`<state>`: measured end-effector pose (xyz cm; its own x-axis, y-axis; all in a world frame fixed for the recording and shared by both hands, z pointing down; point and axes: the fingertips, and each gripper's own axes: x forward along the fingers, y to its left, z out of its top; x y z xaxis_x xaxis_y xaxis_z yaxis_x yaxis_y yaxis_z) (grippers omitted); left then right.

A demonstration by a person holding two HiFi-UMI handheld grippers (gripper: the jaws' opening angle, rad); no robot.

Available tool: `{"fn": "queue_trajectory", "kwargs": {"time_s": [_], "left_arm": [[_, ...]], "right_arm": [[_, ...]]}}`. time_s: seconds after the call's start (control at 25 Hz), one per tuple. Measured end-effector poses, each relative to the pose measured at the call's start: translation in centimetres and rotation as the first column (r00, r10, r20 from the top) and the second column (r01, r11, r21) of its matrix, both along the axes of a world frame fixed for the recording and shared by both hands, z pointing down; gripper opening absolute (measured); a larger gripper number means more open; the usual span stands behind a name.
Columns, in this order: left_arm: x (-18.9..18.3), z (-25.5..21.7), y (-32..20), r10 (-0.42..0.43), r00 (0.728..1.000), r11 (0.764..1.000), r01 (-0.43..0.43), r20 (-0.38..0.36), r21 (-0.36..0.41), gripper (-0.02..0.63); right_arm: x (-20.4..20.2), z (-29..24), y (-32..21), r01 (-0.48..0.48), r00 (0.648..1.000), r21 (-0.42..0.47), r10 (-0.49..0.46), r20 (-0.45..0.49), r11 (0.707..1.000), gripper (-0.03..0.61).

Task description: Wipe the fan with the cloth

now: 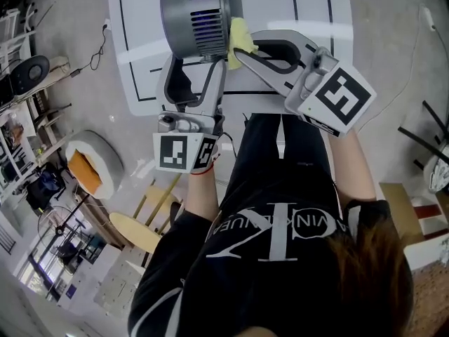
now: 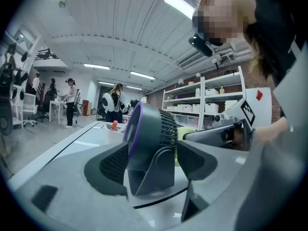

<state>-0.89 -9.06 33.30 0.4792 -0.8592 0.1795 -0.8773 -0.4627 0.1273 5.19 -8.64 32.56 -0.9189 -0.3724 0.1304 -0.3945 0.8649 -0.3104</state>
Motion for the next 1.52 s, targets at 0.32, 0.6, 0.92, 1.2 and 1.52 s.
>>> {"fn": "queue_trajectory", "kwargs": {"time_s": [0.32,0.6,0.92,1.2,1.52], "left_arm": [[-0.2,1.0,3.0,0.043,0.999,0.999,-0.043,0.022,-0.014,0.314],[-2.2,0.9,3.2,0.014,0.999,0.999,-0.013,0.028,-0.032,0.282],[-3.4,0.7,4.6,-0.045,0.999,0.998,0.045,0.015,-0.032,0.275],[-4.8,0.1,5.3,-0.087,0.996,0.996,0.087,0.000,-0.024,0.272],[-5.3,0.4,5.6,-0.117,0.993,0.993,0.117,-0.011,-0.002,0.270]], "right_arm": [[-0.2,-1.8,4.2,0.073,0.986,0.287,-0.026,-0.162,0.955,0.034],[-3.9,-3.8,5.9,0.289,0.941,0.407,-0.180,-0.285,0.866,0.034],[-5.8,-2.5,5.1,0.424,0.859,0.381,-0.232,-0.457,0.821,0.034],[-6.1,-2.3,4.6,0.430,0.833,0.364,-0.208,-0.512,0.826,0.035],[-5.4,-2.4,3.4,0.357,0.866,0.388,-0.145,-0.480,0.850,0.035]]}}
